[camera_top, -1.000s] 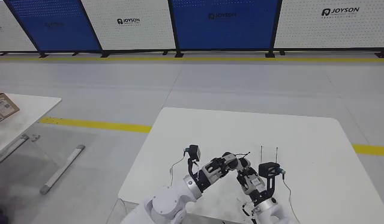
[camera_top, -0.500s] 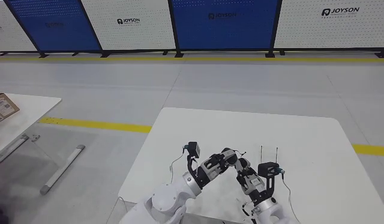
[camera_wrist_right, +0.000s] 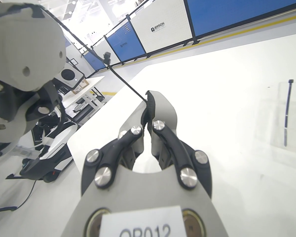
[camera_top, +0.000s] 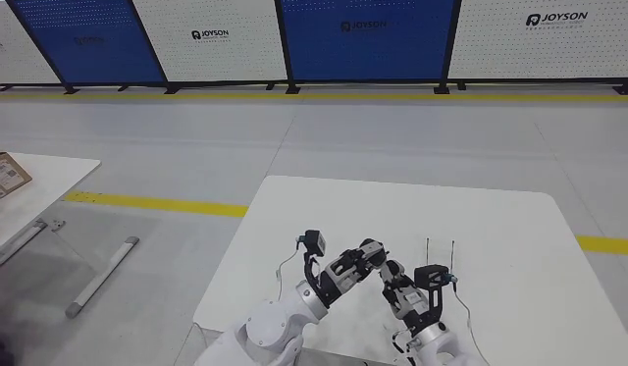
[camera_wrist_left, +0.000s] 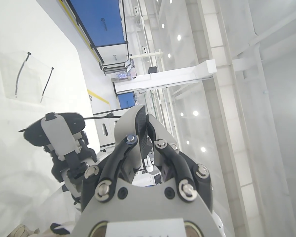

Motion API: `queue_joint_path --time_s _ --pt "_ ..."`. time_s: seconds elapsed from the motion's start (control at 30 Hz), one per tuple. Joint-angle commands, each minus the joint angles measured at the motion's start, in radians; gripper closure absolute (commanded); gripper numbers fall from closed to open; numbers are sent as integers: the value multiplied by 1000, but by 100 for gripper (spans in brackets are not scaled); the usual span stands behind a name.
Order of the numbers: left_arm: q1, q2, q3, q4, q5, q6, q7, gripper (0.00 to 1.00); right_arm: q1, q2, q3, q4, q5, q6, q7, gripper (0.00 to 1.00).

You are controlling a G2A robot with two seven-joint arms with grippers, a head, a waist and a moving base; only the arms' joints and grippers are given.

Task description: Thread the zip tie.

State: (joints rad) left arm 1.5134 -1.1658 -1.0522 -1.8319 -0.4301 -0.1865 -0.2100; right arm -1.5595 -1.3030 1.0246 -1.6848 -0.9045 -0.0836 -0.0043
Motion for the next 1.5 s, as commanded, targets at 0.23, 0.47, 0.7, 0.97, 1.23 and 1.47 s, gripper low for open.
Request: queue_joint_path --time_s 0.23,0.47,0.7,0.97,1.23,1.47 --pt "6 -2 -6 0 7 -10 0 100 -6 -2 2 -4 21 -15 -3 100" --pt "-6 -6 -6 14 8 16 28 100 -38 4 54 -32 91 -53 -36 0" --pt "-11 -10 -8 27 17 15 58 100 -71 9 90 -62 112 -63 -62 0" --pt "-14 -16 -26 61 5 2 111 100 -145 19 204 -112 233 -123 -147 0" --pt "-10 -23 -38 113 -5 -10 168 100 -241 33 379 -163 387 -161 -209 0" --pt "-14 -24 -37 127 7 -13 186 100 -241 33 379 -163 387 -161 -209 0"
